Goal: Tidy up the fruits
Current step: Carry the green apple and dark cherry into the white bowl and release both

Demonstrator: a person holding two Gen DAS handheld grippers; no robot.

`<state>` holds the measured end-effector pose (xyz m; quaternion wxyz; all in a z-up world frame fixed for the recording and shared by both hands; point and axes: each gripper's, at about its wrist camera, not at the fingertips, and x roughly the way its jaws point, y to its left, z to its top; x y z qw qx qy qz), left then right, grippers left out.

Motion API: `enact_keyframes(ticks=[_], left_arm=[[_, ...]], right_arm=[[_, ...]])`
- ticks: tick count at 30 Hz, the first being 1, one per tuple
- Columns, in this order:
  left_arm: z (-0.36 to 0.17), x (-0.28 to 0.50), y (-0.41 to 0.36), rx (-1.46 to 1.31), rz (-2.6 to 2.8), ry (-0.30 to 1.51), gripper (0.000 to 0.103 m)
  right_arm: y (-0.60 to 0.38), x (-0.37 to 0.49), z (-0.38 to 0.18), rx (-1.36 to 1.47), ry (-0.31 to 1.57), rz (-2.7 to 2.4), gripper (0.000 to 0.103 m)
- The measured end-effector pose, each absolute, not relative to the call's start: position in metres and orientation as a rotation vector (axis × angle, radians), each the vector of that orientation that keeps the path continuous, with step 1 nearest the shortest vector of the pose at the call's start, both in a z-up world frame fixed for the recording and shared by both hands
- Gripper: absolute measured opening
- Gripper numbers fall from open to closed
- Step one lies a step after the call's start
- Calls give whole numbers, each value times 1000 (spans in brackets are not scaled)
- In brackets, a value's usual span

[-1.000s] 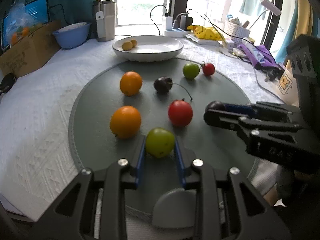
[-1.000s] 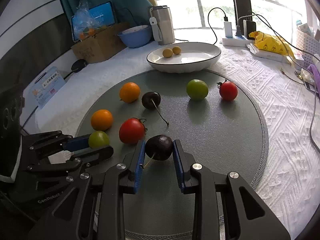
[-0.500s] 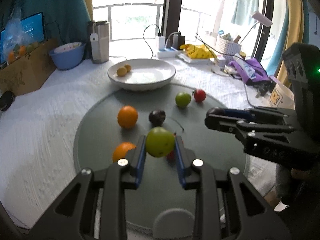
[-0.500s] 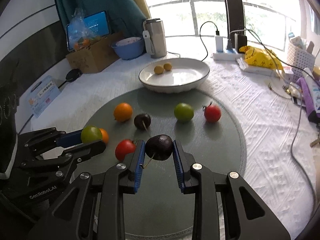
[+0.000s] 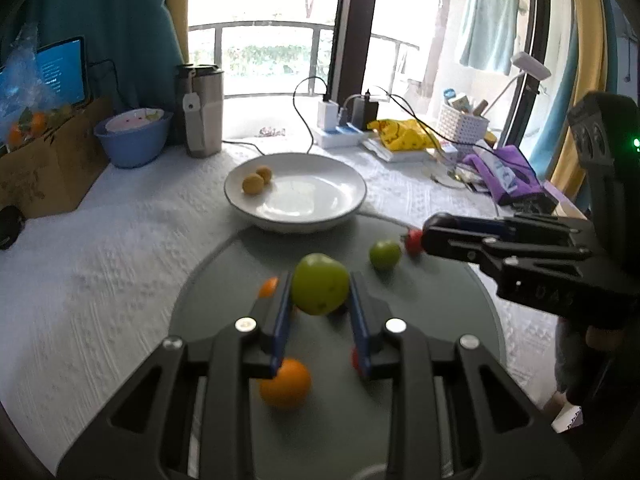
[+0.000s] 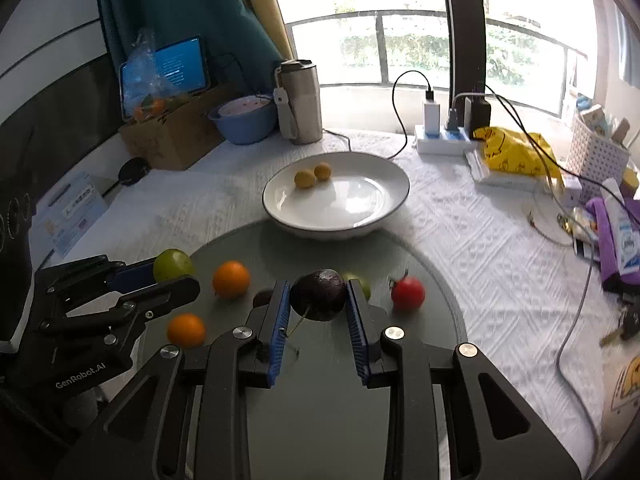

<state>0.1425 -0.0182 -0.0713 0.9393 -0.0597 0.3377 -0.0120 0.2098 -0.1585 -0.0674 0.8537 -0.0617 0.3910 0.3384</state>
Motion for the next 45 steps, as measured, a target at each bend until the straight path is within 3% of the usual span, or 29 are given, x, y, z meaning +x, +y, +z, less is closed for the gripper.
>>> enact_keyframes(ticks=[20,45], left_arm=[[-75,233,24,-122,-88,695,28],[-114,315,57,-158,-68,799,29]], right_arm=[[-117,286,-65,-187,813,670,30],[-64,385,-114,-225,900,675,30]])
